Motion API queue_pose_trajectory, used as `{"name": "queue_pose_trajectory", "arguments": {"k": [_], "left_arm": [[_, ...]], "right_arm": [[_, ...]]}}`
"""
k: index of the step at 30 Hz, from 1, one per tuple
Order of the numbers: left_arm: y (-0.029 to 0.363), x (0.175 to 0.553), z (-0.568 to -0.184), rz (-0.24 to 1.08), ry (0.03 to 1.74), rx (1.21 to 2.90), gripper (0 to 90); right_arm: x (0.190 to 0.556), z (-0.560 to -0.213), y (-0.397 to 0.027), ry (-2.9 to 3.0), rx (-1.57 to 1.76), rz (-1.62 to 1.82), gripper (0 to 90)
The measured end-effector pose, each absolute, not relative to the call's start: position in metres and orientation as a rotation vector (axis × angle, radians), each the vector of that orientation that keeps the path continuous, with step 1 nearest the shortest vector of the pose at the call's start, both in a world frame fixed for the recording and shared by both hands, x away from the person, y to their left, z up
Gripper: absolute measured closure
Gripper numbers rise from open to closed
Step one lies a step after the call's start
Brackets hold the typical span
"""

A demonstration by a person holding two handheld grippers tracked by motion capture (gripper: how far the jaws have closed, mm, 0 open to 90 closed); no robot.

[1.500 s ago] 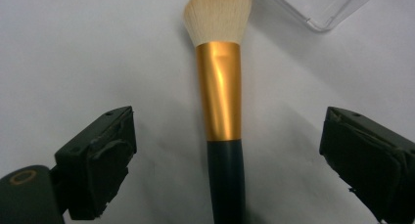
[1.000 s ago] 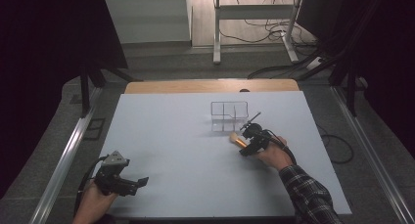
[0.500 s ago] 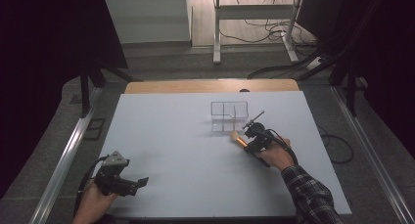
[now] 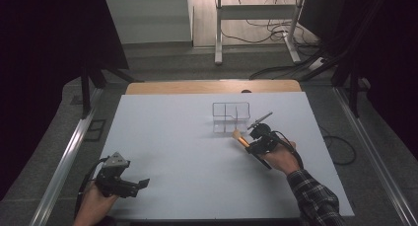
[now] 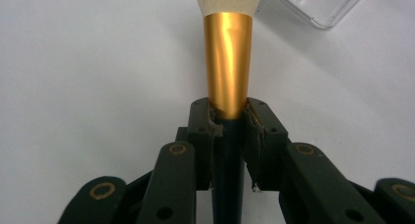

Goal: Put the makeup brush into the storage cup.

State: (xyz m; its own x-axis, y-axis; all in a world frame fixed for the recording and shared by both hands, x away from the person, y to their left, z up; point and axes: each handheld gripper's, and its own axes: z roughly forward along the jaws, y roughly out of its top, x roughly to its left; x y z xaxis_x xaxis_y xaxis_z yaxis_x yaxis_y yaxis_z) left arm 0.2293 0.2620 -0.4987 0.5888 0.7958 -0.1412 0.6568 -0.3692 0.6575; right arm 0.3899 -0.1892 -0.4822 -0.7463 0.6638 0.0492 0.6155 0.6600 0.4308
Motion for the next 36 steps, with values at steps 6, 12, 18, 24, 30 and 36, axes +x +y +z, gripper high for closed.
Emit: {"name": "queue_pose_trajectory", "arguments": {"k": [6,12,18,24,30,36], "left_arm": [[0.262,0.229,-0.498,0.265,1.145,2.126,0.0],[0.264,0.229,-0.498,0.275,1.14,2.109,0.0],[0.264,0.228,-0.498,0.278,1.137,2.105,0.0],[0.265,0.228,-0.498,0.279,1.136,2.102,0.0],[0.265,0.228,-0.498,0.281,1.136,2.102,0.0],[0.266,0.228,-0.498,0.28,1.14,2.102,0.0]], "right_arm": [[0.385,-0.479,-0.19,2.753,1.064,0.698,73.6],[0.381,-0.476,-0.192,2.741,1.049,0.731,73.6],[0.377,-0.472,-0.193,2.726,1.036,0.77,73.6],[0.374,-0.468,-0.195,2.713,1.03,0.805,73.6],[0.371,-0.465,-0.197,2.696,1.033,0.845,73.6],[0.369,-0.46,-0.2,2.67,1.039,0.887,73.6]]}}
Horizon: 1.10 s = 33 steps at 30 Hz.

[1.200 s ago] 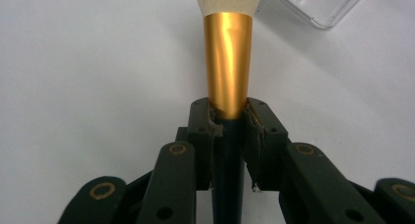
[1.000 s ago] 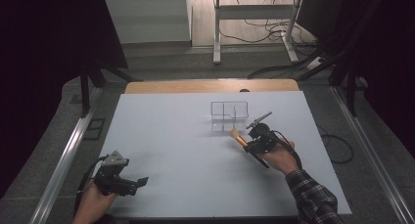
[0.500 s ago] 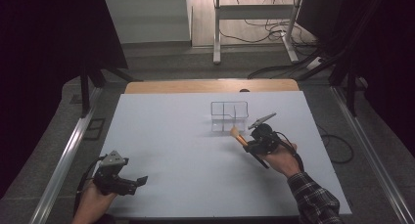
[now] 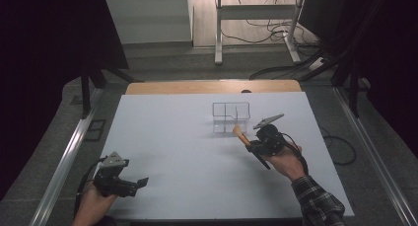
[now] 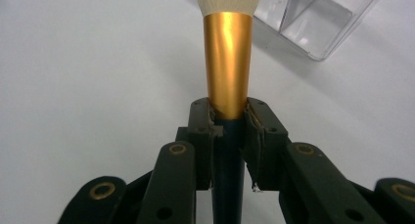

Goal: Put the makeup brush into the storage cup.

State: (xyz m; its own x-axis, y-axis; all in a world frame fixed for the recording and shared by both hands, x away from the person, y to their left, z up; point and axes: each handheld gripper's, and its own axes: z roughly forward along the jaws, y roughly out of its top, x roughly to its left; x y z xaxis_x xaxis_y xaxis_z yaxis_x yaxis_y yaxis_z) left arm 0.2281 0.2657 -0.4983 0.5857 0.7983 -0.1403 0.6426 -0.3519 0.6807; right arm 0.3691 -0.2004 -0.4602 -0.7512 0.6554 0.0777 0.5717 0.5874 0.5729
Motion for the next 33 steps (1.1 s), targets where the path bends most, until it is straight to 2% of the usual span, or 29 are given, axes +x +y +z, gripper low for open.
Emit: {"name": "queue_pose_trajectory", "arguments": {"k": [33], "left_arm": [[0.268,0.227,-0.499,0.294,1.154,2.084,0.0]], "right_arm": [[0.361,-0.437,-0.215,2.495,1.029,1.096,73.6]]}}
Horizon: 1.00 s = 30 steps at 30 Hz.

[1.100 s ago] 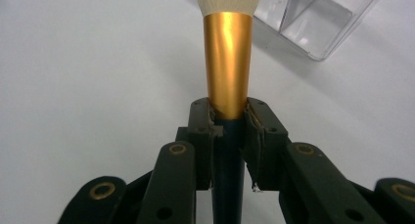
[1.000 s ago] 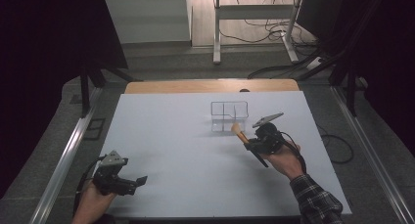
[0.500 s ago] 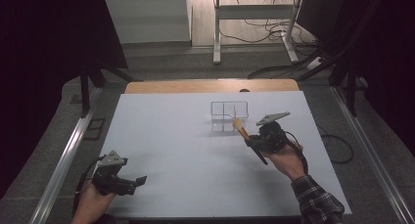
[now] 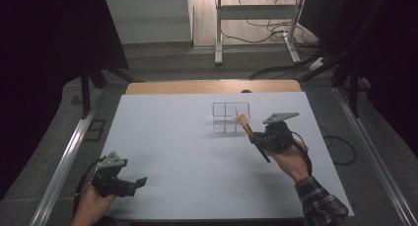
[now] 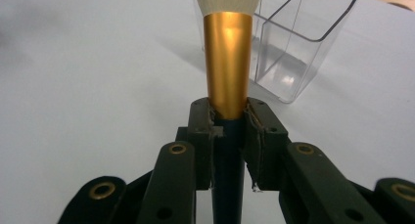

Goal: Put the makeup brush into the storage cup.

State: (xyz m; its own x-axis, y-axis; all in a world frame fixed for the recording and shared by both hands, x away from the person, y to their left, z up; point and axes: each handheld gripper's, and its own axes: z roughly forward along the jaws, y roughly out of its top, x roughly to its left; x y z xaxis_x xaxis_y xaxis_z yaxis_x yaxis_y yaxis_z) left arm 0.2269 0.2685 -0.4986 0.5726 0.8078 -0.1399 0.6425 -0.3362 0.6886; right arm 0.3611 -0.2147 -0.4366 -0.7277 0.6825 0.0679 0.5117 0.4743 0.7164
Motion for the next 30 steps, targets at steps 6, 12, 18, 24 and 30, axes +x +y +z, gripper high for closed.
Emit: {"name": "queue_pose_trajectory", "arguments": {"k": [6,12,18,24,30], "left_arm": [[0.269,0.227,-0.498,0.292,1.154,2.083,0.0],[0.269,0.227,-0.499,0.293,1.154,2.086,0.0],[0.269,0.227,-0.499,0.29,1.155,2.085,0.0],[0.269,0.227,-0.499,0.288,1.156,2.084,0.0],[0.269,0.227,-0.499,0.285,1.155,2.085,0.0]], "right_arm": [[0.361,-0.434,-0.216,2.454,1.028,1.127,73.6],[0.36,-0.43,-0.218,2.411,1.034,1.158,73.6],[0.359,-0.426,-0.219,2.373,1.031,1.193,73.6],[0.359,-0.422,-0.221,2.33,1.038,1.239,73.6],[0.361,-0.419,-0.223,2.294,1.058,1.288,73.6]]}}
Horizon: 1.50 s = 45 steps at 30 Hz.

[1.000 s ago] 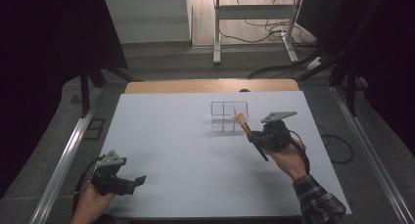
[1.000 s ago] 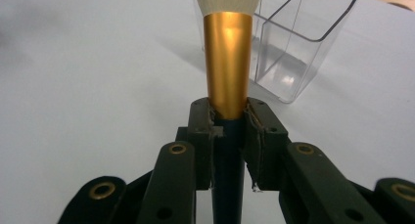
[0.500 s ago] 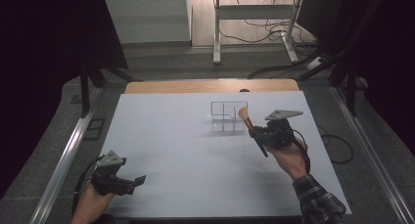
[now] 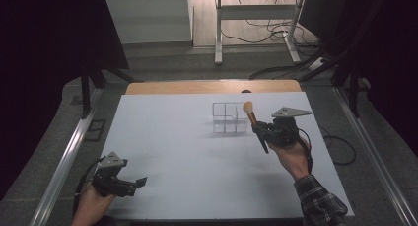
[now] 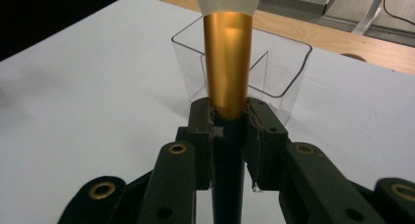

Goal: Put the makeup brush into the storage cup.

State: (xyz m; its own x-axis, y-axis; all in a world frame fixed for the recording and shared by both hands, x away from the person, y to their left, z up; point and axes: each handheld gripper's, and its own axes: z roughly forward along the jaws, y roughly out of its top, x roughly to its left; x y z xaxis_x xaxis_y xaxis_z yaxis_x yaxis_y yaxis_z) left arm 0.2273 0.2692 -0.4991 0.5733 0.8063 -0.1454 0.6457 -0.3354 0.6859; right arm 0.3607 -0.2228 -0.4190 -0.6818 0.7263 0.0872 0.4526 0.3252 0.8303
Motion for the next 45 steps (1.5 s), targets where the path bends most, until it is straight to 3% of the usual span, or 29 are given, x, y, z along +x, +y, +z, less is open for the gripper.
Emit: {"name": "queue_pose_trajectory", "arguments": {"k": [45], "left_arm": [[0.269,0.228,-0.5,0.281,1.152,2.08,0.0]], "right_arm": [[0.401,-0.405,-0.207,2.157,1.059,1.399,73.5]]}}
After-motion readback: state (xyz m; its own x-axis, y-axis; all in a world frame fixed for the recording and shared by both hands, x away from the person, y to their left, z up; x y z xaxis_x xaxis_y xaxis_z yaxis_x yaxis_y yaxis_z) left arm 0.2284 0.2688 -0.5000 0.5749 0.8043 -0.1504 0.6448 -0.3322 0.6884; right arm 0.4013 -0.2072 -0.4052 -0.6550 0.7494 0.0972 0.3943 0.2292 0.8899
